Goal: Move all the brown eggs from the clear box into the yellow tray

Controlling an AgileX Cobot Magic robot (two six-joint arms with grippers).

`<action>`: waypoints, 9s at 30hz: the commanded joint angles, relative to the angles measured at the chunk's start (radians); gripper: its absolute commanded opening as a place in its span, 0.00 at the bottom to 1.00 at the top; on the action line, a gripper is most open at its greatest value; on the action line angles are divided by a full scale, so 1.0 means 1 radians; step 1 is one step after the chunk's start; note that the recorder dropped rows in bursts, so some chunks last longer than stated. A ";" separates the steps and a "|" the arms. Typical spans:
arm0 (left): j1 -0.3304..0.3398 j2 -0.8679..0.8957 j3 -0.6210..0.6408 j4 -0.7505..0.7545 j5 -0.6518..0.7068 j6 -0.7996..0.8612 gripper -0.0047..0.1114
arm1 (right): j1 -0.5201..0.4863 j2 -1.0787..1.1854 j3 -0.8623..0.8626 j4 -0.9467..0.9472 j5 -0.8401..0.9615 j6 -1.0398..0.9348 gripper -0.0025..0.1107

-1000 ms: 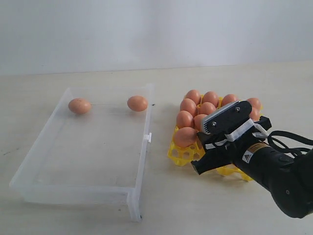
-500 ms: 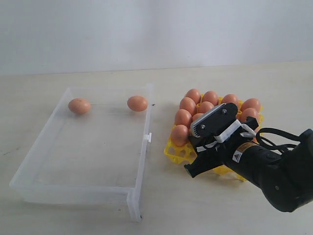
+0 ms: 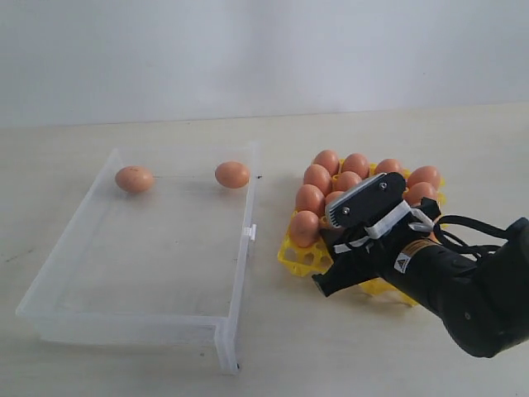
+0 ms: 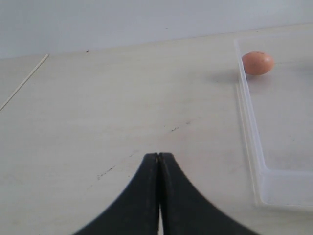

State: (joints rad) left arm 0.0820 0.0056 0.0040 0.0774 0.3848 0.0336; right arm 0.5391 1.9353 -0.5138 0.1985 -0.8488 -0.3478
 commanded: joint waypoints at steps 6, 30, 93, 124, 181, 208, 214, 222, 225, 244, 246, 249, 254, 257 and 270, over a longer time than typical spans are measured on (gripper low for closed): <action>-0.006 -0.006 -0.004 -0.002 -0.006 -0.004 0.04 | -0.006 -0.047 -0.006 0.061 -0.007 0.010 0.55; -0.006 -0.006 -0.004 -0.002 -0.006 -0.004 0.04 | -0.006 -0.014 -0.005 0.054 0.111 0.015 0.55; -0.006 -0.006 -0.004 -0.002 -0.006 -0.009 0.04 | -0.004 -0.410 -0.139 0.064 0.335 0.175 0.53; -0.006 -0.006 -0.004 -0.002 -0.006 -0.009 0.04 | 0.124 -0.005 -1.095 -0.033 1.632 -0.047 0.02; -0.006 -0.006 -0.004 -0.002 -0.006 -0.009 0.04 | 0.078 0.526 -1.586 -0.356 1.562 0.167 0.57; -0.006 -0.006 -0.004 -0.002 -0.006 -0.009 0.04 | 0.087 0.525 -1.586 -0.256 1.592 0.174 0.02; -0.006 -0.006 -0.004 -0.002 -0.006 -0.009 0.04 | 0.101 0.423 -1.586 -0.173 1.562 0.158 0.02; -0.006 -0.006 -0.004 -0.002 -0.006 -0.009 0.04 | 0.133 0.226 -1.357 -0.123 1.255 0.095 0.02; -0.006 -0.006 -0.004 -0.002 -0.006 -0.009 0.04 | 0.140 0.118 -1.163 -0.119 1.077 0.083 0.02; -0.006 -0.006 -0.004 -0.002 -0.006 -0.011 0.04 | -0.020 -0.440 -0.022 0.002 0.215 0.064 0.02; -0.006 -0.006 -0.004 -0.002 -0.006 -0.011 0.04 | -0.047 -0.440 0.035 0.002 0.122 0.061 0.02; -0.006 -0.006 -0.004 -0.002 -0.006 -0.011 0.04 | -0.083 -0.431 0.075 0.002 0.067 0.061 0.02; -0.006 -0.006 -0.004 -0.002 -0.006 -0.011 0.04 | -0.098 -0.387 0.090 -0.076 0.068 0.126 0.02; -0.006 -0.006 -0.004 -0.002 -0.006 -0.011 0.04 | -0.098 -0.347 0.090 -0.133 0.068 0.161 0.02; -0.006 -0.006 -0.004 -0.002 -0.006 -0.011 0.04 | -0.128 -0.210 0.160 -0.086 -0.110 0.159 0.02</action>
State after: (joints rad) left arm 0.0820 0.0056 0.0040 0.0774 0.3848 0.0276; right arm 0.4249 1.7068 -0.3574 0.1139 -0.9100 -0.1909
